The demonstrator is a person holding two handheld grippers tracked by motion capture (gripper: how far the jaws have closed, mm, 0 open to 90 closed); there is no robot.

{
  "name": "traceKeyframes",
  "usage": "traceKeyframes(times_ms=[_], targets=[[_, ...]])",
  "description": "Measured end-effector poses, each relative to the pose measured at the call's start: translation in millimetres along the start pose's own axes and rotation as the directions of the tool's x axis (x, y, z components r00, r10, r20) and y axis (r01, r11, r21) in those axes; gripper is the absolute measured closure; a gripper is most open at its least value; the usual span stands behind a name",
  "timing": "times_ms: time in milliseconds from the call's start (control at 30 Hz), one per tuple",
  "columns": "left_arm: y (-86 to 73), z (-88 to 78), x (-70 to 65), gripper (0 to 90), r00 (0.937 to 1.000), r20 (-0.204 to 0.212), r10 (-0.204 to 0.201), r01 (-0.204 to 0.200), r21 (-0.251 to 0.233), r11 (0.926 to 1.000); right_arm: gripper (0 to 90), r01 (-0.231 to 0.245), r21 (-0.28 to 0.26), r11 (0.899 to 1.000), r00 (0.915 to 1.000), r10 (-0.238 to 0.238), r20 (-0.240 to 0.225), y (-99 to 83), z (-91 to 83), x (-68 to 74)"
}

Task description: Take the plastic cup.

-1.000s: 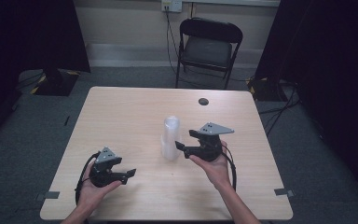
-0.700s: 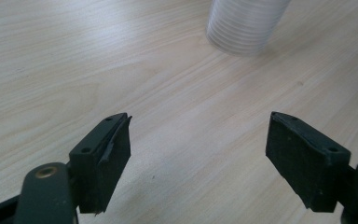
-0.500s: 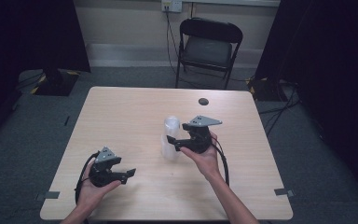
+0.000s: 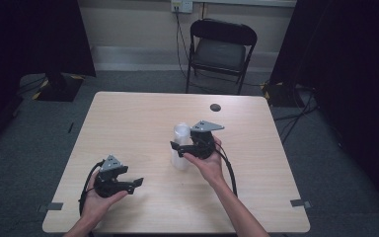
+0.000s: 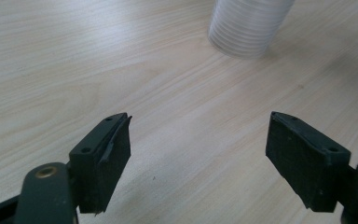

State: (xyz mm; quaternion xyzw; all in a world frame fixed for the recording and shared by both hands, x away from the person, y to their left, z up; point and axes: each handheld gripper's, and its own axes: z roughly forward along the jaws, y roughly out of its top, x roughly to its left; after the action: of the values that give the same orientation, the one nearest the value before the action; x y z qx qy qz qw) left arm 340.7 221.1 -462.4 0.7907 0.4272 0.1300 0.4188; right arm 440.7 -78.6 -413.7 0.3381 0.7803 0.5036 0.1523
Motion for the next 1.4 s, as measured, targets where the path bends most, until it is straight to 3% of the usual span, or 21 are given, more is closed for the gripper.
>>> traceKeyframes(times_ms=[567, 900, 1400], targets=[[0.0, -0.1, 1.7, 22.0, 1.0, -0.003, -0.008, 0.008, 0.005, 1.0, 18.9, 0.007, 0.041, 0.999, 1.0, -0.007, -0.001, -9.1, 13.4, -0.9], [-0.1, 0.8, 1.9, 22.0, 0.9999, -0.009, -0.014, 0.014, 0.007, 0.9999, 25.3, 0.018, 0.027, 0.999, 0.9998, -0.017, -0.011, -8.5, 12.7, 0.6], [-0.1, 0.7, 2.4, 22.0, 0.9998, -0.008, -0.016, 0.016, 0.012, 0.9998, 26.1, 0.013, 0.008, 1.0, 0.9999, -0.013, -0.008, -4.3, 9.1, 0.2]])
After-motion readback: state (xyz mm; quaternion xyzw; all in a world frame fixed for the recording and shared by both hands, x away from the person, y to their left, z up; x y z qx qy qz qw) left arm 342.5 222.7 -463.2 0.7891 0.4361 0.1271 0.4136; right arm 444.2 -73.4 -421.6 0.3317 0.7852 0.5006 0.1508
